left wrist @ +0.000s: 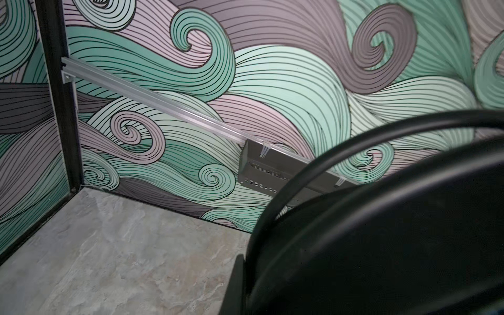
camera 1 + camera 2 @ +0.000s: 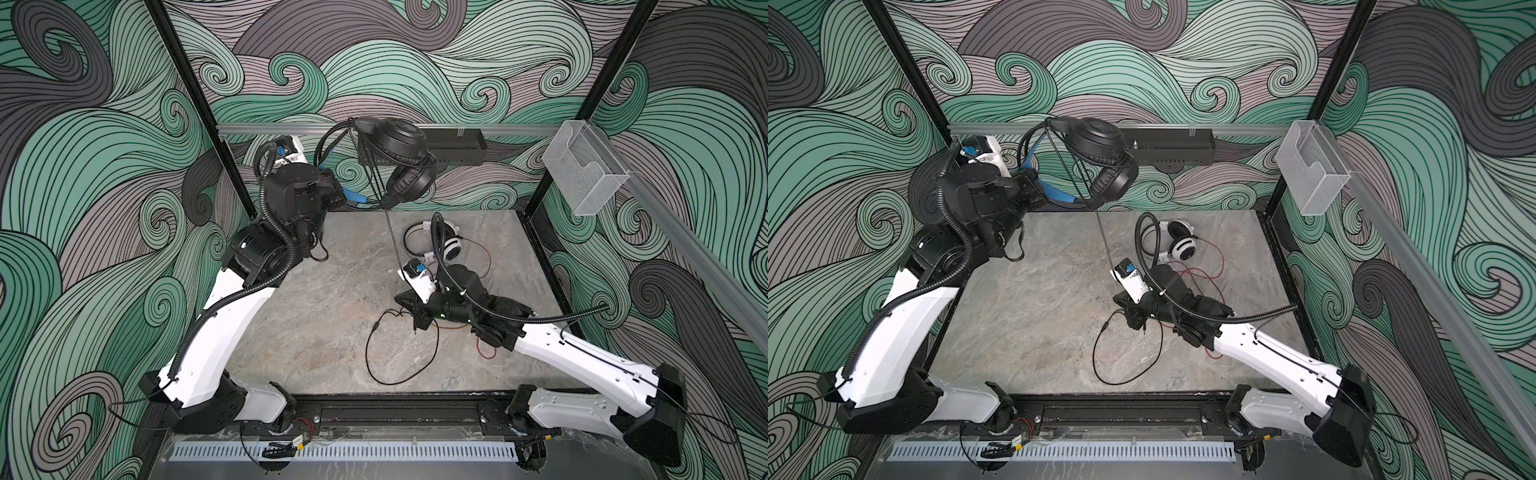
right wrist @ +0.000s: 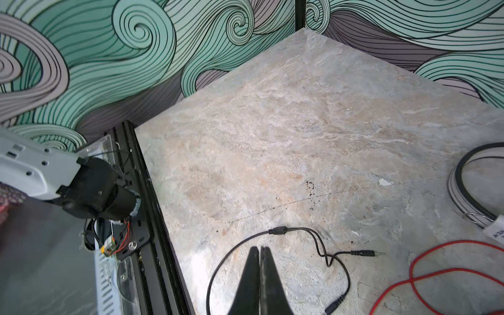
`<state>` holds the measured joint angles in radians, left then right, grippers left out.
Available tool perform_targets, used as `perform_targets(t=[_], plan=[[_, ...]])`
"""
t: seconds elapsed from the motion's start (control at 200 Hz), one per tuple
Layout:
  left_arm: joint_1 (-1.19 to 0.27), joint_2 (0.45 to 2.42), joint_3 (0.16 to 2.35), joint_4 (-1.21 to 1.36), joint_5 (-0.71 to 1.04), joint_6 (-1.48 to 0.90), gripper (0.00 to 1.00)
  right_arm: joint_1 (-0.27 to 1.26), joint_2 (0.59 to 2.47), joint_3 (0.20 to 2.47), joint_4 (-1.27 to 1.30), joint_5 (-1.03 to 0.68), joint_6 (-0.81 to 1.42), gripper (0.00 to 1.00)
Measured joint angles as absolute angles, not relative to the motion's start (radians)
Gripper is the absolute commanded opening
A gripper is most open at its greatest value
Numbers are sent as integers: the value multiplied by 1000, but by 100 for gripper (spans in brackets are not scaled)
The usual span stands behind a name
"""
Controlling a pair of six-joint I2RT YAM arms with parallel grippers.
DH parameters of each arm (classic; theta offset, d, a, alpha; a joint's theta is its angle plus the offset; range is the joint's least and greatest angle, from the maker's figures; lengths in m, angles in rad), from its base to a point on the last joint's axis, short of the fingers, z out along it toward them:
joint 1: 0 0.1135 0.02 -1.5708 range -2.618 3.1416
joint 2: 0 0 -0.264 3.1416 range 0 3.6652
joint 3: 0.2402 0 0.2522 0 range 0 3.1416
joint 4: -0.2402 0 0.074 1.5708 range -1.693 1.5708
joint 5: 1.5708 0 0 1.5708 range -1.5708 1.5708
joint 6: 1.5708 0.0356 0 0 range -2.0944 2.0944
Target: Wrap the headphones
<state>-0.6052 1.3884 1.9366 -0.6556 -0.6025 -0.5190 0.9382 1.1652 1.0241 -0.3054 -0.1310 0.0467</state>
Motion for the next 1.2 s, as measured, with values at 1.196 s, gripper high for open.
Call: perform_targets(t=[1.196], plan=[[-713, 1270, 1319, -639, -584, 196, 0, 1084, 1467, 1746, -901, 416, -591, 1]])
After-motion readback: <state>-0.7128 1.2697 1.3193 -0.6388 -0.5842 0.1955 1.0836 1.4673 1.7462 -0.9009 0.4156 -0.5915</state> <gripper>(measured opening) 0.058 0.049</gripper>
